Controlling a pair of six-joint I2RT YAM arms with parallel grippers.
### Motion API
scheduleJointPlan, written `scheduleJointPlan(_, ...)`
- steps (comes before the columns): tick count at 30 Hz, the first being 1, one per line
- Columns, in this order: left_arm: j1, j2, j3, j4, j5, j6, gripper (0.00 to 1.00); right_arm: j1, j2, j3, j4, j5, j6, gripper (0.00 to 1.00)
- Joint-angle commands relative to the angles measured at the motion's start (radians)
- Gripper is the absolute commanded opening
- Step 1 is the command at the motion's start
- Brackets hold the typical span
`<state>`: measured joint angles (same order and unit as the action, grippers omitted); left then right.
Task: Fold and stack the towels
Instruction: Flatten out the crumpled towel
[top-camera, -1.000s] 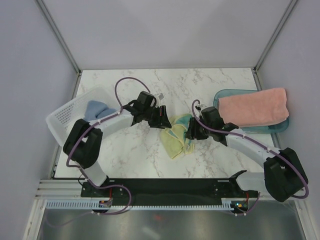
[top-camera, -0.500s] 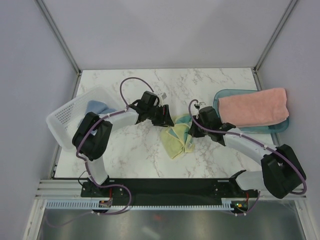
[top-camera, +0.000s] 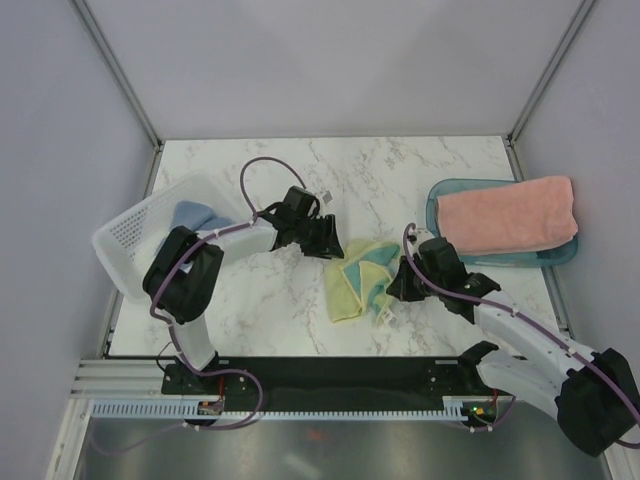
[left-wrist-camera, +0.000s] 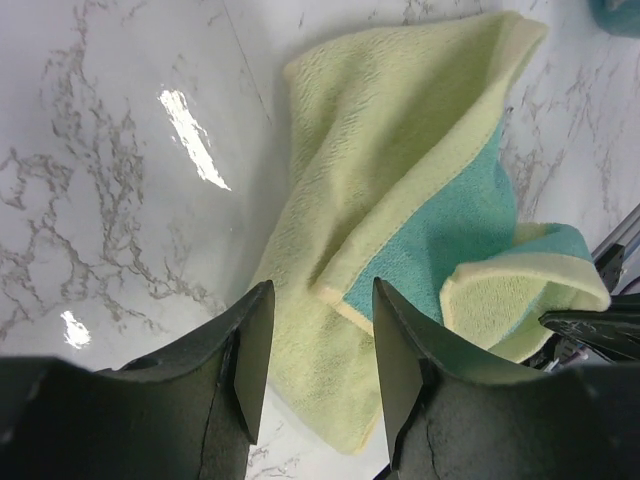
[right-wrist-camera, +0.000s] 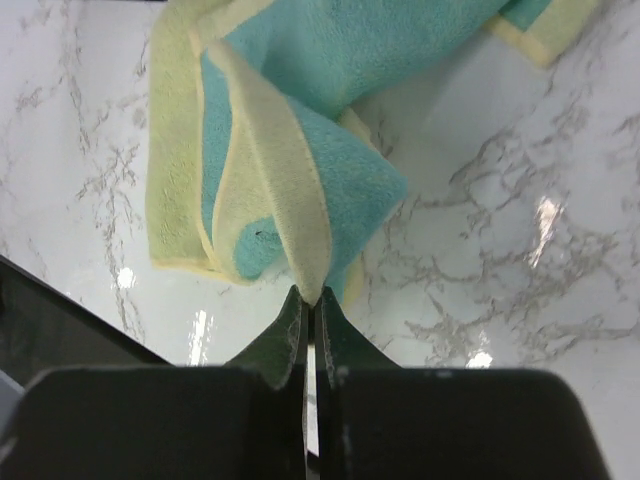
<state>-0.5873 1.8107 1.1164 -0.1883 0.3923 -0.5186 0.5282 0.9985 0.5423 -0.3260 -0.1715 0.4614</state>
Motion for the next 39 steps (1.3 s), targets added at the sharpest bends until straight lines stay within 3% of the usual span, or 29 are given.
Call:
scheduleJointPlan(1, -0.023, -0.037, -0.013, 0.003, 0.032, -0.014, 0.51, 0.003, -0.041, -0.047, -0.019, -0.034, 0.103, 0.01)
scheduleJointPlan(5, -0.039, -0.017, -0.029, 0.047, 0.085, -0.070, 0.50, 0.012, -0.047, -0.087, 0.016, -0.059, 0.135, 0.11)
scheduleJointPlan(6, -0.043, -0.016, -0.032, 0.058, 0.091, -0.073, 0.50, 0.013, -0.058, -0.090, 0.012, -0.057, 0.134, 0.20)
scheduleJointPlan(11, -0.077, 0.002, -0.030, 0.070, 0.080, -0.073, 0.50, 0.012, -0.107, -0.065, -0.050, -0.031, 0.134, 0.34)
scheduleJointPlan(12, -0.078, 0.019, -0.026, 0.064, 0.073, -0.075, 0.50, 0.012, -0.122, -0.041, -0.064, 0.002, 0.137, 0.44)
scheduleJointPlan(13, -0.078, 0.025, -0.026, 0.061, 0.059, -0.074, 0.50, 0.012, -0.129, -0.029, -0.077, 0.019, 0.138, 0.46)
scheduleJointPlan(20, -0.080, 0.058, -0.027, 0.059, 0.017, -0.072, 0.50, 0.012, -0.078, 0.051, -0.111, 0.141, 0.106, 0.48)
scheduleJointPlan(24, -0.088, 0.000, -0.033, 0.070, 0.034, -0.069, 0.51, 0.012, -0.029, 0.077, -0.114, 0.187, 0.097, 0.48)
scheduleJointPlan(30, -0.105, -0.108, -0.033, 0.144, 0.075, 0.034, 0.55, 0.012, -0.052, 0.050, -0.120, 0.119, 0.143, 0.47)
scheduleJointPlan(34, -0.120, -0.077, -0.023, 0.184, 0.161, 0.097, 0.55, 0.013, -0.115, -0.024, -0.120, 0.078, 0.242, 0.53)
scheduleJointPlan(39, -0.147, -0.028, -0.001, 0.250, 0.200, 0.123, 0.56, 0.013, -0.221, -0.048, -0.166, 0.090, 0.329, 0.52)
